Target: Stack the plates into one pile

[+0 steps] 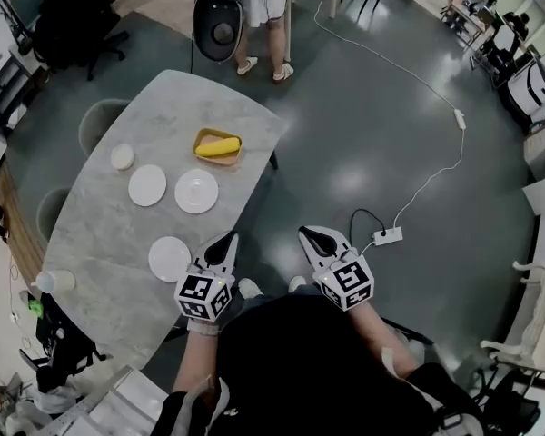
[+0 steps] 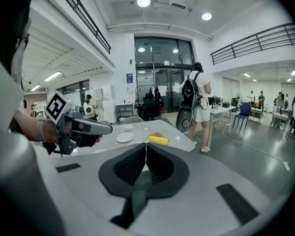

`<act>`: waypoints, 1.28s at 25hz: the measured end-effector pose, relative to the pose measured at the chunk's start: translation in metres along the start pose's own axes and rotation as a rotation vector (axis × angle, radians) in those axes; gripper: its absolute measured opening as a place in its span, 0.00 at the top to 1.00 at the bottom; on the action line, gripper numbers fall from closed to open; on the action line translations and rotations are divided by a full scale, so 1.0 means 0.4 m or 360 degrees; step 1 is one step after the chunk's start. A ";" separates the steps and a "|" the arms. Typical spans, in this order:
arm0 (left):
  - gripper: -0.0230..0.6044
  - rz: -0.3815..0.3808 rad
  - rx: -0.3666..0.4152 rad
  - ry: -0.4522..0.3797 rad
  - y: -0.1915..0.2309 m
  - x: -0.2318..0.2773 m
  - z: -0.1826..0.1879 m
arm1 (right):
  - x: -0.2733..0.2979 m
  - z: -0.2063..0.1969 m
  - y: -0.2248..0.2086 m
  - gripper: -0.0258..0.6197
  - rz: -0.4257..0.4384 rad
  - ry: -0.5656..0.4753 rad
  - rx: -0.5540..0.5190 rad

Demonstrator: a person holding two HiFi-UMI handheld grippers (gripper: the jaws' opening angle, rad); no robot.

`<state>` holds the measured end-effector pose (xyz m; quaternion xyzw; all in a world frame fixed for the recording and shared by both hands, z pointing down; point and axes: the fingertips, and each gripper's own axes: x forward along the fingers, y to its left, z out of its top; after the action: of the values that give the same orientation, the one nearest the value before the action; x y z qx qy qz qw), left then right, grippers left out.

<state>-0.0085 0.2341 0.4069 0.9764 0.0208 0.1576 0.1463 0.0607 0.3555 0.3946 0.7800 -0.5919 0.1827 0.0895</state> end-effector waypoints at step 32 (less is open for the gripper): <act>0.95 0.1102 -0.0550 0.0142 0.669 0.022 -0.003 | 0.853 0.186 0.051 0.93 0.1049 0.0351 -0.0338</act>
<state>-0.0020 -0.0208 0.4889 0.8788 -0.3304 0.2412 0.2456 0.1339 0.0196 0.4582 0.5093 -0.8139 0.2224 0.1697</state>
